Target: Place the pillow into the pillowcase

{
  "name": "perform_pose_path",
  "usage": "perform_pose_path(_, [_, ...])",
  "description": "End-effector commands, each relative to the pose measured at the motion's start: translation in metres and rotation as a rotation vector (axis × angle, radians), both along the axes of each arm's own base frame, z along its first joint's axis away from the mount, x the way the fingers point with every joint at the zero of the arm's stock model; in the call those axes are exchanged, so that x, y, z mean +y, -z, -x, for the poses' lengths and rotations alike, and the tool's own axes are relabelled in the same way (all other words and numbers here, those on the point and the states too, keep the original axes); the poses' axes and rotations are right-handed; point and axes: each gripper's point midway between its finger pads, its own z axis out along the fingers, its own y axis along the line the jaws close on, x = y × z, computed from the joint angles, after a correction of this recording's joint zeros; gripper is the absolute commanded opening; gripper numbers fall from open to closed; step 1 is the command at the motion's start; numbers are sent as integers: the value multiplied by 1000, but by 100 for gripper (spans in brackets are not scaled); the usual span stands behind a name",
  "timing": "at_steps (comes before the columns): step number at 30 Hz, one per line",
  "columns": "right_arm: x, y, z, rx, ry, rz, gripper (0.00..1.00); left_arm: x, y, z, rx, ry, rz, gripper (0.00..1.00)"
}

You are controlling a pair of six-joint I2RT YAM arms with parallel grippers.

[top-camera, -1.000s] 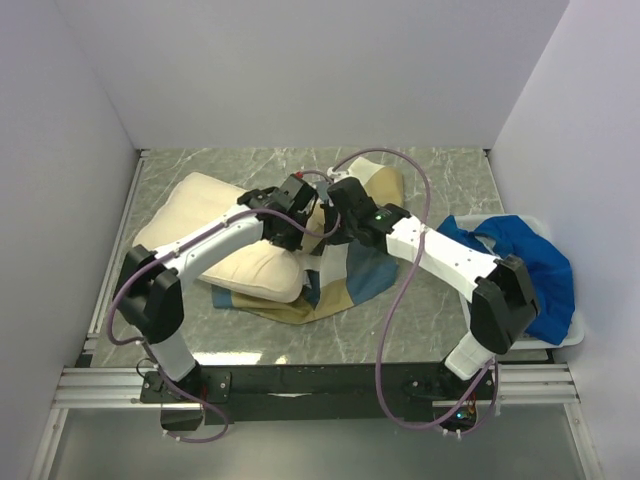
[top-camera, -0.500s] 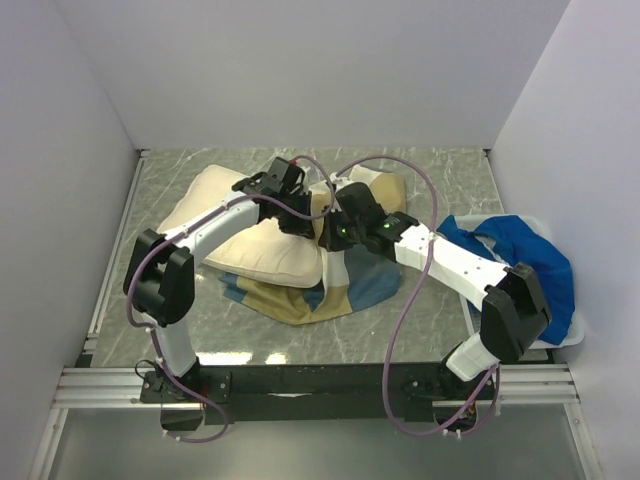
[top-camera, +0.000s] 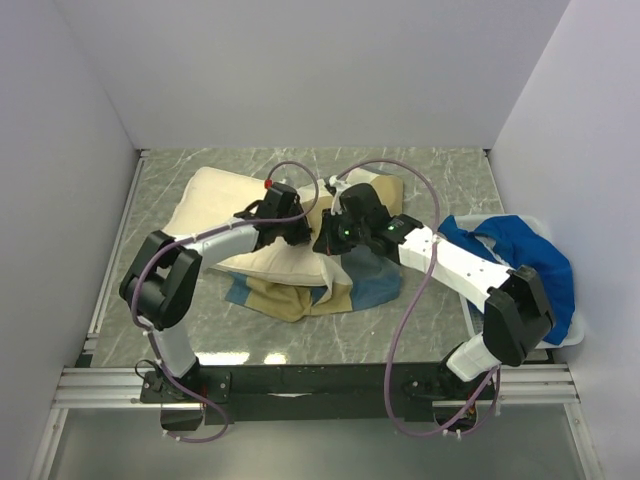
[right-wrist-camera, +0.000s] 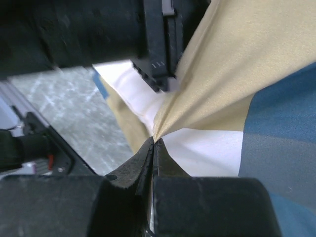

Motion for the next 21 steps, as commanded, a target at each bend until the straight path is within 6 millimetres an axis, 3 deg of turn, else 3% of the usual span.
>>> perform_pose_path(1, [14, -44, 8, 11, -45, -151, 0, 9, -27, -42, -182, -257, 45, 1])
perform_pose_path(4, [17, -41, -10, 51, 18, -163, 0, 5, -27, -34, -184, -266, 39, 5])
perform_pose_path(10, [7, -37, -44, 16, 173, -97, 2, 18, -28, -17, -186, -271, 17, 47])
perform_pose_path(11, [5, -33, -46, 15, 182, -82, 3, 22, -30, -13, -190, -272, 9, 58])
perform_pose_path(12, [2, -30, -49, 6, 196, -56, 6, 27, -42, -10, -210, -276, 14, 62])
perform_pose_path(14, [0, -23, -52, 5, 206, -36, 9, 42, -43, -4, -218, -308, -30, 71])
perform_pose_path(17, [-5, -15, -54, -3, 212, -6, 17, 63, -49, 5, -217, -334, -68, 75])
perform_pose_path(21, [-14, -8, -57, -27, 228, 51, 35, 90, -60, 16, -239, -366, -126, 81])
